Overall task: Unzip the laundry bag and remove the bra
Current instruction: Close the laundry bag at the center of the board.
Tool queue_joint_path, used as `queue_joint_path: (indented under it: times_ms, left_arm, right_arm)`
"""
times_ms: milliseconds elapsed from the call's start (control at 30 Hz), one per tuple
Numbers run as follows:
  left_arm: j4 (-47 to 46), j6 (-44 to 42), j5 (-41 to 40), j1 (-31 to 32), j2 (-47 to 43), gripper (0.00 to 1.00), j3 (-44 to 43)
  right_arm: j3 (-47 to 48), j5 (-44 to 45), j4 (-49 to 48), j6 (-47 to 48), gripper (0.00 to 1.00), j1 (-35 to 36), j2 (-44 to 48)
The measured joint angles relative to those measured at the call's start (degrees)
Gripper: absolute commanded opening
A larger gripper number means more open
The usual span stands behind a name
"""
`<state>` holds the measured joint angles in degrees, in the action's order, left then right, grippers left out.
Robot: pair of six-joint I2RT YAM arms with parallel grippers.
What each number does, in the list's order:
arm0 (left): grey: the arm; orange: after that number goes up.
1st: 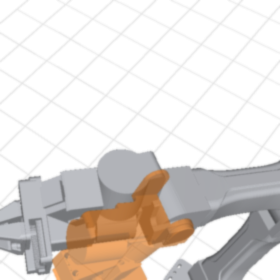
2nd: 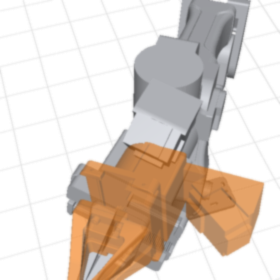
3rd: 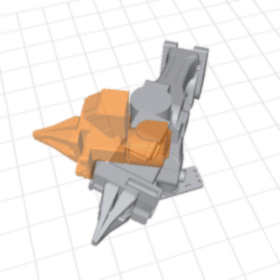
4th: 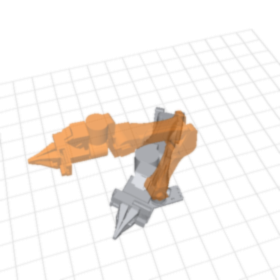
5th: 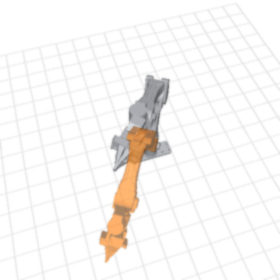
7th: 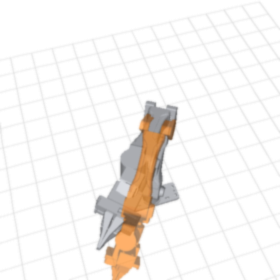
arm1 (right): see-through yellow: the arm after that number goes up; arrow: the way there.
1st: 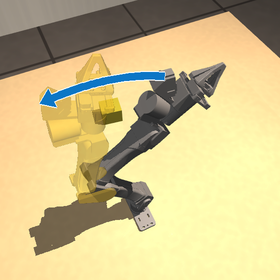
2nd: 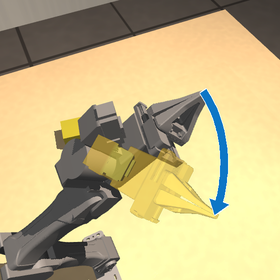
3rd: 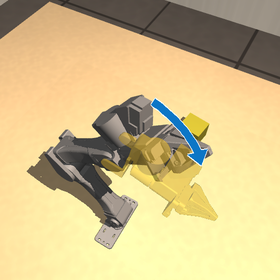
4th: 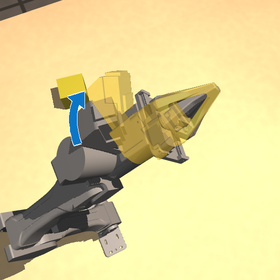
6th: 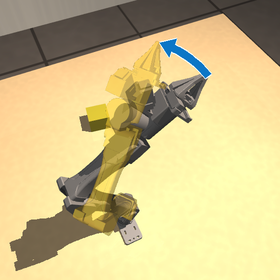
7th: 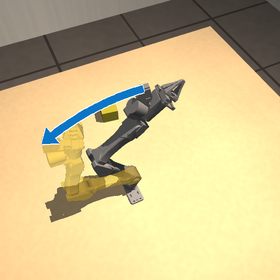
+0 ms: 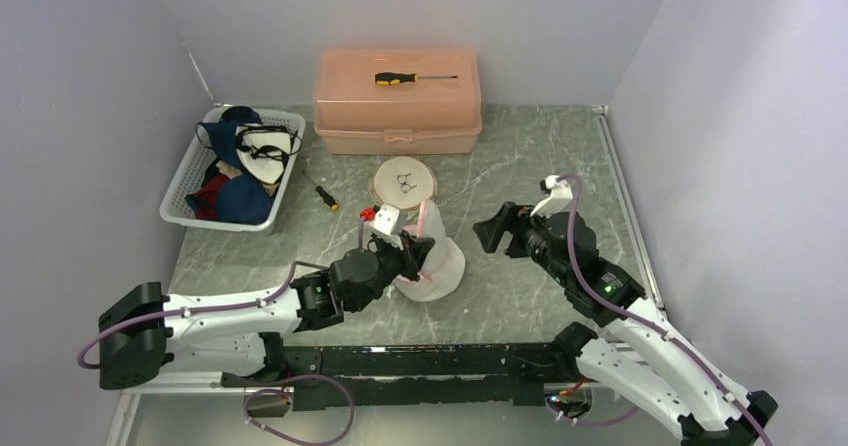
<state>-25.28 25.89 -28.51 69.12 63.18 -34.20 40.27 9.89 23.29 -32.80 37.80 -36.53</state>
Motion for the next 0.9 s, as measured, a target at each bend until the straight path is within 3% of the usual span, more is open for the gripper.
queue_joint_path:
  times_ms: [600,900]
  left_arm:
    - [-8.94,17.64,6.99,-8.35,-0.85,0.03,16.06]
    - [-22.88,21.49,21.22,-19.76,9.92,0.03,19.45]
  right_arm:
    - [-11.69,-11.69,-10.80,-1.99,0.80,0.00,-0.85]
    - [-17.20,-17.99,-16.35,-1.90,0.79,0.00,-3.30]
